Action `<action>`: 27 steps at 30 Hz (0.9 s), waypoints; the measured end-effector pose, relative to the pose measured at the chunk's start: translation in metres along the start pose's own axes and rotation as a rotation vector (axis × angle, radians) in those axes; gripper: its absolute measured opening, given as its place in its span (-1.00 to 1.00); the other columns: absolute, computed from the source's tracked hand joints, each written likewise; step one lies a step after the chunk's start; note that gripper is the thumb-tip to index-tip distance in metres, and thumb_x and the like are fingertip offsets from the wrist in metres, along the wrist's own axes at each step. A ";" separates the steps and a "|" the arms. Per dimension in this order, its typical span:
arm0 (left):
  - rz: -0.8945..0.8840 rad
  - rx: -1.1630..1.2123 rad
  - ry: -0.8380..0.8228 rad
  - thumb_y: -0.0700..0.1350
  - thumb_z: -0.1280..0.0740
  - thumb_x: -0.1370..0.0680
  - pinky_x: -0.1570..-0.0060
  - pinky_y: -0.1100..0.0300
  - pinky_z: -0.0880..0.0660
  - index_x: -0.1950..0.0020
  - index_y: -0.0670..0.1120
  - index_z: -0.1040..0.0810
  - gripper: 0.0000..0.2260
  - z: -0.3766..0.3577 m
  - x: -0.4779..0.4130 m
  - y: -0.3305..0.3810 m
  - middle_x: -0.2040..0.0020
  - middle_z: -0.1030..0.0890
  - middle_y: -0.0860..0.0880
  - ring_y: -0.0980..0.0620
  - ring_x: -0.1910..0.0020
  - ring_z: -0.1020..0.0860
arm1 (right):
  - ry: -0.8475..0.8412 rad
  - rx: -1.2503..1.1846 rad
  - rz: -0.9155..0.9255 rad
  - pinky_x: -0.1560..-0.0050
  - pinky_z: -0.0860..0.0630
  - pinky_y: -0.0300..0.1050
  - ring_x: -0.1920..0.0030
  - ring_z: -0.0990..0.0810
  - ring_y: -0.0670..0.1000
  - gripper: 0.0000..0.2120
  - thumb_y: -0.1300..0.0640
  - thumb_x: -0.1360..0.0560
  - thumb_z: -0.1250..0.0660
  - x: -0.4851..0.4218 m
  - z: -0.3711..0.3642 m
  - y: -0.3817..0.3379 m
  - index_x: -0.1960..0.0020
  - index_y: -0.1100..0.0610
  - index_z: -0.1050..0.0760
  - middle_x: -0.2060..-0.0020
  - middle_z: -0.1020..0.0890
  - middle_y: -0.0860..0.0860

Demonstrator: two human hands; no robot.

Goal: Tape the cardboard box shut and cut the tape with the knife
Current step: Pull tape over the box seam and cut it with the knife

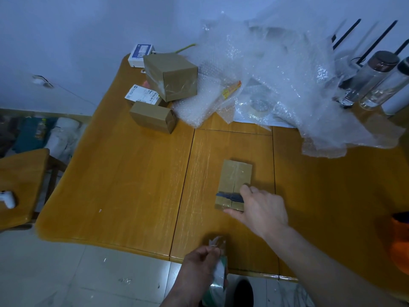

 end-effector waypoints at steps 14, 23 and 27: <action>-0.001 0.029 0.024 -0.12 -0.35 -0.61 0.54 0.40 -0.37 0.02 -0.15 -0.73 -0.82 0.003 0.006 -0.002 0.53 -0.56 0.13 0.22 0.53 -0.44 | -0.042 -0.020 -0.065 0.33 -0.59 -0.12 0.20 -0.65 0.00 -0.21 -0.65 -0.27 -0.07 0.003 0.006 0.002 -0.05 0.01 -0.45 0.13 -0.66 -0.04; -0.029 0.048 0.026 -0.21 -0.33 -0.62 0.57 0.47 -0.36 -0.03 -0.30 -0.70 -0.81 0.001 0.011 0.003 0.60 -0.56 0.11 0.32 0.64 -0.45 | -0.028 0.005 -0.088 0.39 -0.53 -0.14 0.22 -0.65 0.02 -0.33 -0.57 -0.38 -0.09 0.003 -0.001 -0.003 -0.02 0.02 -0.44 0.13 -0.66 -0.03; -0.021 0.044 -0.007 -0.19 -0.31 -0.63 0.59 0.45 -0.35 -0.04 -0.27 -0.68 -0.81 -0.001 0.015 0.003 0.63 -0.57 0.09 0.31 0.66 -0.47 | -0.060 -0.036 -0.116 0.33 -0.62 -0.09 0.21 -0.66 -0.01 -0.43 -0.47 -0.39 -0.26 0.005 -0.005 -0.002 -0.06 0.01 -0.40 0.10 -0.66 -0.04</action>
Point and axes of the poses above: each hand's wrist, its own x-axis away from the middle knuckle, its own z-axis out of the back of the hand, y = z × x, the point moved 5 cm from there along -x, towards the middle knuckle
